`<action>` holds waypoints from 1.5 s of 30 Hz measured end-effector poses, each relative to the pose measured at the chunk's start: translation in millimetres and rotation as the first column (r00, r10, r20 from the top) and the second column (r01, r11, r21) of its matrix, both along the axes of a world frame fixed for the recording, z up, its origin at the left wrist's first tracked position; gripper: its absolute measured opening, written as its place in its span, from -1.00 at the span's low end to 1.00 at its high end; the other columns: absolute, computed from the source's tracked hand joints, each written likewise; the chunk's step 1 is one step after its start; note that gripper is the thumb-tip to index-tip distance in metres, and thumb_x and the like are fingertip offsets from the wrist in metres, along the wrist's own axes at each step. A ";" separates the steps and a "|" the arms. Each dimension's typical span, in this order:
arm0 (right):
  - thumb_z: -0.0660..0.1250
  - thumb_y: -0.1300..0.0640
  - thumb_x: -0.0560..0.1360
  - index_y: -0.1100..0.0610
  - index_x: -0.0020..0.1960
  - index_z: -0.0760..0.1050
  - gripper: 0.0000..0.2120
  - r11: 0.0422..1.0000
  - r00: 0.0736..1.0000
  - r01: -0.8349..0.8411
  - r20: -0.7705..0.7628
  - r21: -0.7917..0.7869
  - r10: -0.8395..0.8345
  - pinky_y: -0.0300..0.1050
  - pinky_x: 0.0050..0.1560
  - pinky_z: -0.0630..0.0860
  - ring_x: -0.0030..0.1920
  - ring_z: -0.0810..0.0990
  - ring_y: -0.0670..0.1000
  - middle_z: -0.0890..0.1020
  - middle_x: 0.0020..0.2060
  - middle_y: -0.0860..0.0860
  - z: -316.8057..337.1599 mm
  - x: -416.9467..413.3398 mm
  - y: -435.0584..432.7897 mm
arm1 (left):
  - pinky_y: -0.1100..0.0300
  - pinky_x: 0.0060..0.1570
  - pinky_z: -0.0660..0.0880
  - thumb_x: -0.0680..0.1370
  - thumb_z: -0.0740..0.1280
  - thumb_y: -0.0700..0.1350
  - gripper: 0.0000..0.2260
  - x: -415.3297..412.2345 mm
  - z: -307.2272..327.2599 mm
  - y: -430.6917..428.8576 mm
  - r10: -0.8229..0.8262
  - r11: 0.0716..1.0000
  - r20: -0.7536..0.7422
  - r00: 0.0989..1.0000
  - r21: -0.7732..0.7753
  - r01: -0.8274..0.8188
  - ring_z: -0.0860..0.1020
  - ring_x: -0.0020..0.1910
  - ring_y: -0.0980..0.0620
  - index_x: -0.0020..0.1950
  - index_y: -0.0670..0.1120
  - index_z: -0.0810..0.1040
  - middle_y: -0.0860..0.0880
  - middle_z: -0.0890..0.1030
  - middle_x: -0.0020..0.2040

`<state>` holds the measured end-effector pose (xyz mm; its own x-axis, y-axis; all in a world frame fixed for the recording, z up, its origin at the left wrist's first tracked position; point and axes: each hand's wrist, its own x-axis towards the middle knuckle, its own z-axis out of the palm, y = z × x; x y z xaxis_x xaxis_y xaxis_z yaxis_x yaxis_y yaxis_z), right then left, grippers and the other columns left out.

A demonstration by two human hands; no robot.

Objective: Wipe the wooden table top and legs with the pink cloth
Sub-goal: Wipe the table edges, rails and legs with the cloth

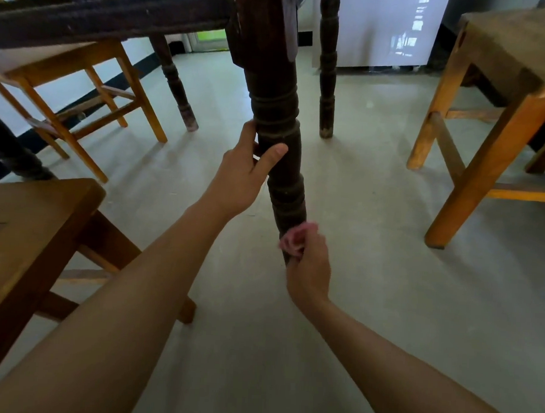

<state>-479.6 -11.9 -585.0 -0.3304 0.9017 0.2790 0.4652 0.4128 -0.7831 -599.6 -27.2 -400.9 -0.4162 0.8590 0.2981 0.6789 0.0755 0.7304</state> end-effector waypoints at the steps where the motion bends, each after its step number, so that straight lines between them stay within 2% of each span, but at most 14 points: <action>1: 0.32 0.39 0.44 0.12 0.15 0.48 -0.67 0.997 0.992 -0.075 0.104 0.026 0.072 -0.14 -0.20 0.51 -0.05 0.50 0.08 0.52 0.02 0.08 -15.7 7.6 -6.5 | -0.06 0.09 0.57 0.59 0.18 0.16 -0.49 0.0 0.0 0.1 0.003 1.000 -0.001 1.000 -0.004 -0.003 0.58 0.08 0.01 0.49 0.03 0.16 -0.02 0.53 0.24; 11: 0.55 0.26 0.27 0.02 -0.03 0.69 -0.70 0.827 0.921 -0.344 0.331 0.445 0.205 -0.06 -0.32 0.58 -0.08 0.54 0.14 0.59 -0.04 0.09 -0.9 18.7 19.1 | -0.07 0.08 0.57 0.59 0.20 0.16 -0.47 1.3 0.0 -0.4 0.002 1.000 0.028 1.000 0.011 -0.002 0.58 0.07 -0.01 0.49 0.03 0.16 -0.03 0.55 0.20; 13: 0.53 0.15 0.32 -0.01 -0.06 0.69 -0.79 0.861 0.915 -0.338 0.349 0.379 0.205 -0.06 -0.34 0.56 -0.08 0.54 0.13 0.59 -0.06 0.07 -14.2 33.3 26.6 | -0.06 0.07 0.57 0.58 0.21 0.16 -0.47 1.2 0.4 -1.3 -0.005 1.000 0.036 0.999 0.007 0.005 0.58 0.07 0.00 0.49 0.04 0.16 -0.01 0.54 0.17; 16: 0.38 0.15 0.46 0.01 -0.02 0.61 -0.89 0.998 0.983 0.032 0.179 0.050 -0.040 -0.09 -0.22 0.46 -0.06 0.55 0.11 0.48 -0.08 -0.01 -15.3 50.0 38.0 | -0.04 0.07 0.58 0.58 0.21 0.15 -0.46 0.7 1.7 -1.0 -0.009 1.000 0.047 0.999 0.009 0.009 0.58 0.06 0.00 0.50 0.04 0.15 -0.01 0.54 0.19; 19: 0.20 0.23 0.58 -0.05 0.35 0.48 -0.61 0.929 0.952 0.301 0.122 -0.213 -0.280 -0.12 -0.08 0.43 -0.16 0.49 0.04 0.37 -0.02 0.03 1.5 54.6 71.6 | -0.02 0.07 0.58 0.58 0.20 0.15 -0.45 1.5 1.0 1.2 -0.004 1.000 0.051 0.999 0.010 0.003 0.57 0.10 -0.03 0.51 0.03 0.14 -0.04 0.52 0.27; 23: 0.21 0.31 0.52 -0.01 0.27 0.55 -0.59 0.942 0.998 -0.011 -0.056 -0.335 -0.009 -0.08 -0.20 0.62 -0.17 0.62 0.05 0.61 0.00 0.09 23.1 16.2 77.0 | 0.02 0.03 0.60 0.59 0.20 0.14 -0.47 1.2 -0.3 0.9 -0.013 1.000 0.057 0.998 0.020 0.012 0.58 0.08 -0.01 0.50 0.03 0.14 -0.01 0.52 0.22; 26: 0.20 0.29 0.53 -0.11 0.29 0.46 -0.57 0.945 1.000 -0.015 -0.015 -0.328 0.011 0.03 -0.17 0.63 -0.21 0.59 0.03 0.59 -0.04 0.06 2.0 5.5 37.4 | 0.02 0.01 0.61 0.59 0.20 0.13 -0.47 1.2 0.2 0.7 -0.009 1.000 0.059 0.998 0.021 0.008 0.58 0.07 -0.02 0.51 0.03 0.13 -0.02 0.53 0.21; 28: 0.23 0.24 0.56 -0.07 0.40 0.38 -0.56 0.985 0.999 0.013 0.054 -0.175 -0.003 0.01 -0.18 0.60 -0.24 0.53 0.03 0.49 -0.06 0.06 -24.1 18.6 3.7 | 0.03 0.00 0.61 0.59 0.20 0.14 -0.47 1.6 0.1 1.2 -0.013 1.000 0.054 0.998 0.022 0.012 0.59 0.04 0.01 0.51 0.03 0.14 0.01 0.53 0.17; 31: 0.40 0.27 0.47 0.03 0.17 0.61 -0.69 0.946 0.943 -0.300 0.188 0.125 0.274 -0.02 -0.26 0.61 -0.19 0.54 0.03 0.51 -0.06 0.05 -43.4 31.5 -36.2 | -0.02 0.03 0.60 0.59 0.20 0.14 -0.47 1.4 -1.7 1.3 -0.001 1.000 0.052 0.999 0.021 0.000 0.59 0.07 -0.02 0.51 0.02 0.14 -0.03 0.53 0.22; 33: 0.47 0.18 0.44 -0.02 0.07 0.64 -0.77 0.904 0.911 -0.387 0.229 0.180 0.344 -0.10 -0.28 0.58 -0.14 0.56 0.01 0.56 -0.06 0.02 -35.2 30.1 -35.6 | -0.05 0.07 0.58 0.59 0.20 0.15 -0.46 1.8 -2.6 1.3 0.008 1.000 0.055 0.998 0.029 -0.010 0.58 0.11 -0.04 0.51 0.01 0.14 -0.05 0.53 0.25; 35: 0.49 0.03 0.41 0.00 -0.05 0.57 -0.84 0.986 0.984 -0.163 0.079 0.031 0.160 -0.22 -0.33 0.49 -0.20 0.57 -0.06 0.56 -0.14 -0.08 -19.9 29.3 -5.9 | -0.07 0.07 0.58 0.59 0.20 0.14 -0.46 3.5 -2.5 0.7 0.014 0.999 0.055 0.998 0.040 -0.016 0.57 0.12 -0.04 0.51 0.00 0.15 -0.05 0.53 0.24; 37: 0.49 -0.02 0.40 0.06 -0.07 0.52 -0.78 0.994 0.997 0.036 0.070 -0.108 -0.028 -0.29 -0.35 0.40 -0.24 0.54 -0.06 0.51 -0.16 -0.08 -17.1 38.3 35.9 | -0.07 0.07 0.58 0.59 0.20 0.13 -0.47 4.3 -1.9 0.7 0.016 0.999 0.054 0.998 0.042 -0.018 0.57 0.11 -0.02 0.51 0.00 0.15 -0.04 0.53 0.24; 40: 0.33 0.22 0.48 0.03 0.15 0.62 -0.72 0.940 0.954 0.284 0.152 -0.190 -0.257 -0.14 -0.13 0.42 -0.12 0.48 0.07 0.43 -0.01 0.03 -16.1 63.5 83.4 | -0.05 0.09 0.57 0.60 0.20 0.12 -0.47 4.0 -3.6 1.0 0.017 0.998 0.063 0.998 0.054 -0.021 0.56 0.11 -0.01 0.51 0.00 0.14 -0.02 0.52 0.24; 45: 0.23 0.17 0.59 -0.08 0.48 0.31 -0.53 0.953 0.960 0.224 0.215 -0.203 -0.179 -0.06 -0.02 0.46 -0.10 0.52 0.09 0.38 0.06 0.08 -15.0 41.8 65.9 | -0.01 0.04 0.60 0.60 0.20 0.13 -0.45 4.4 -7.5 4.4 0.027 0.997 0.054 0.998 0.075 -0.031 0.57 0.09 0.01 0.52 -0.01 0.14 -0.02 0.54 0.19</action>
<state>-437.8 54.1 -600.0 -0.1627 0.9866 0.0126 0.6712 0.1200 -0.7315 -595.1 -22.8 -408.5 -0.4577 0.8221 0.3386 0.6375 0.0380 0.7695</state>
